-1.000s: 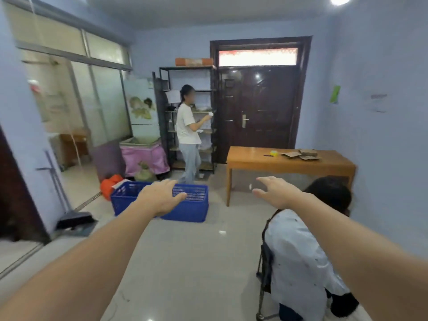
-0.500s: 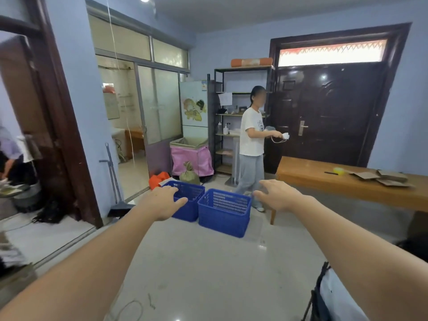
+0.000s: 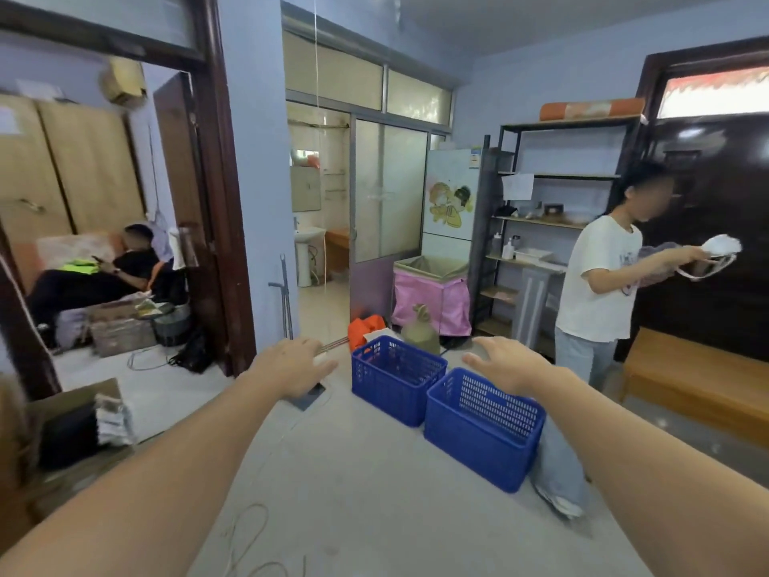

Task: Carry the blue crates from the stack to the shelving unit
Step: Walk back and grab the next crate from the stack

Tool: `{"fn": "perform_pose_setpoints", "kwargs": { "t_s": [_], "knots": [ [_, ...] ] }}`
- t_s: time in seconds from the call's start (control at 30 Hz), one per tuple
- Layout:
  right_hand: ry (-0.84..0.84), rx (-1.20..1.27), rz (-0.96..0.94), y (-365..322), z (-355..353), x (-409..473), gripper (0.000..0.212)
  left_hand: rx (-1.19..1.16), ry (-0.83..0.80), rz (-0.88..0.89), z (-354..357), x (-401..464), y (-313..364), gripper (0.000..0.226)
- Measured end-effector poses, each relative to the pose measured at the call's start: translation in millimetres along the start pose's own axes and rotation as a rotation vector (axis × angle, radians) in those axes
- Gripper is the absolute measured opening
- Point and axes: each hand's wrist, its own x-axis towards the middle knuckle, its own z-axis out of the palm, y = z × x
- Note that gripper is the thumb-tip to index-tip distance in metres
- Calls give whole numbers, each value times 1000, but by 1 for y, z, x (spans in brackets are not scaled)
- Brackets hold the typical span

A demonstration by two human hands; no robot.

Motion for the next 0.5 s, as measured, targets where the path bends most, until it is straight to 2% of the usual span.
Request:
{"fn": "perform_pose_setpoints", "kwargs": {
  "t_s": [0.1, 0.33, 0.5],
  "knots": [
    [28, 47, 11, 1, 9, 77, 77, -5, 0, -34, 1, 62, -23, 69],
    [20, 41, 18, 4, 14, 226, 71, -12, -18, -1, 20, 212, -53, 72],
    [9, 42, 44, 30, 17, 330, 75, -17, -36, 40, 36, 329, -56, 74]
  ]
}}
